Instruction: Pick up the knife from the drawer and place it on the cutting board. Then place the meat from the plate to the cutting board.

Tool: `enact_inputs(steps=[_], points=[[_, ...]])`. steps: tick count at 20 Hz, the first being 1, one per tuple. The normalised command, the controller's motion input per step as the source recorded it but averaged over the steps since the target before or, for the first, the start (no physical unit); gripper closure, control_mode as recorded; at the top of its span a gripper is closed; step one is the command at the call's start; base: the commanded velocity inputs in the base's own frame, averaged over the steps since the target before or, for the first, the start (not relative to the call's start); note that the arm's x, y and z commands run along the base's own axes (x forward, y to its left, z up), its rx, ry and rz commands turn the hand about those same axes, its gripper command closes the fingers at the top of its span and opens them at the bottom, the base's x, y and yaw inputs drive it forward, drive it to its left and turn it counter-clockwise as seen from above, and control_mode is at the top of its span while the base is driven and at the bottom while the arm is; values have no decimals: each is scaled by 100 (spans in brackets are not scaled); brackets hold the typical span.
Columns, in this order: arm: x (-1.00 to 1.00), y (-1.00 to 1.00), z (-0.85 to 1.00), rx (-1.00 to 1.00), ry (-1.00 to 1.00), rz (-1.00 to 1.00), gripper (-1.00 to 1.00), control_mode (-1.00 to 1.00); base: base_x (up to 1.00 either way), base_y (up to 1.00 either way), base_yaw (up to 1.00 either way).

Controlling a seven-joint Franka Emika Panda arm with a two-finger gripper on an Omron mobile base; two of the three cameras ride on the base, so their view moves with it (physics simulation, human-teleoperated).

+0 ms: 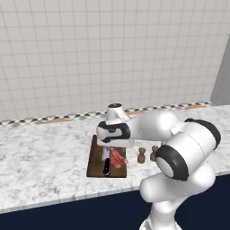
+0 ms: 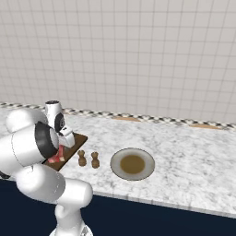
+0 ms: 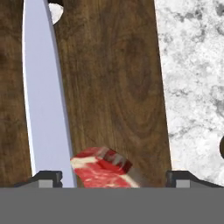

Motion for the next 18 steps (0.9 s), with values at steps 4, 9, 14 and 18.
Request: enact_inputs(steps=[4, 9, 14, 18], points=[[-31, 0, 44, 0, 0, -2, -100, -100, 0, 0, 0], [-54, 0, 74, 0, -8, -1, -100, -100, 0, 0, 0], [-78, -3, 78, 0, -11, -3, -100, -100, 0, 0, 0], [-76, -28, 79, 0, -6, -1, -100, -100, 0, 0, 0]])
